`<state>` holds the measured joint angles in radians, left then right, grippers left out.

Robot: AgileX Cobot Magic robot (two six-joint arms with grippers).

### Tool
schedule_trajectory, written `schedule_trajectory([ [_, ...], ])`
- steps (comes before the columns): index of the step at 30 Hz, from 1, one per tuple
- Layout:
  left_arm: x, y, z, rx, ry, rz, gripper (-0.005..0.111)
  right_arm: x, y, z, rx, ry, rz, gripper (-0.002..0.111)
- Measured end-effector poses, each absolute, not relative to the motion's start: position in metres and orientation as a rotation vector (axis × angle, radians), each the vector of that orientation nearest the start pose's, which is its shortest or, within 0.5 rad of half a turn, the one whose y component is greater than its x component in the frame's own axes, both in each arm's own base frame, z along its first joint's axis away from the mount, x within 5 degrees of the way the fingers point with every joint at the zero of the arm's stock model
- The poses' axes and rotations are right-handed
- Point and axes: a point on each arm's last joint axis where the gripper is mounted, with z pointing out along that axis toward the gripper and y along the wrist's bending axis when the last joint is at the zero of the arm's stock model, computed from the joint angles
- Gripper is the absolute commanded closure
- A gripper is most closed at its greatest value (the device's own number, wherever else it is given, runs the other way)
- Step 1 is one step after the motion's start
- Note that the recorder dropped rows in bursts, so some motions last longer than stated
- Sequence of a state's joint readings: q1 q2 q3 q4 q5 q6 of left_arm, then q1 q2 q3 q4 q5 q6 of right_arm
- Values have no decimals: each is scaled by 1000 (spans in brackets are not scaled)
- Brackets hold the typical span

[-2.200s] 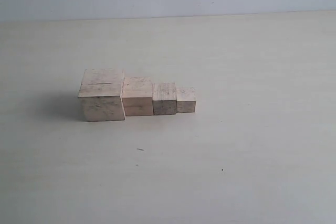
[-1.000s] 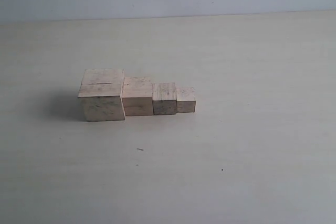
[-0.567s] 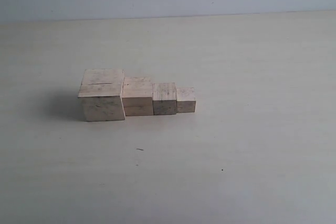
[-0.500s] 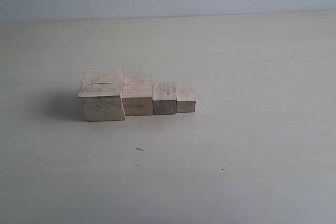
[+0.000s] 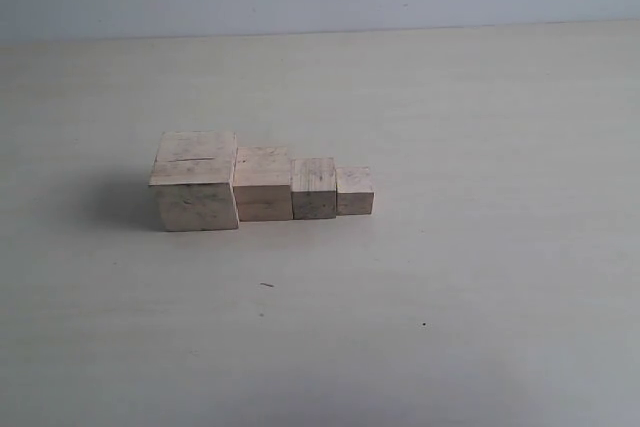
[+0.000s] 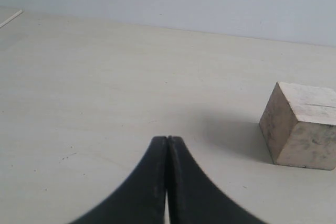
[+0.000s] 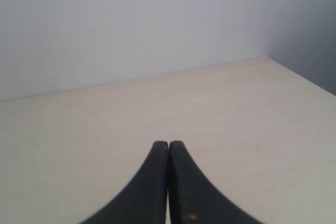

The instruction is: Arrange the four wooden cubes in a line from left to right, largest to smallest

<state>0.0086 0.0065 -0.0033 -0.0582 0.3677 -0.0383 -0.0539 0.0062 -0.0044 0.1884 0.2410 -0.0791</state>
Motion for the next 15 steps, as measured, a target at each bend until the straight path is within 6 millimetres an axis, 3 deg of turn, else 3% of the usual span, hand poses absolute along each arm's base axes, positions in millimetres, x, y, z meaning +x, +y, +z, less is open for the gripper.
schedule_trajectory([
  [15,53,-1,181,-79,1853,-78,107,54,3,183,89,1830,85,108],
])
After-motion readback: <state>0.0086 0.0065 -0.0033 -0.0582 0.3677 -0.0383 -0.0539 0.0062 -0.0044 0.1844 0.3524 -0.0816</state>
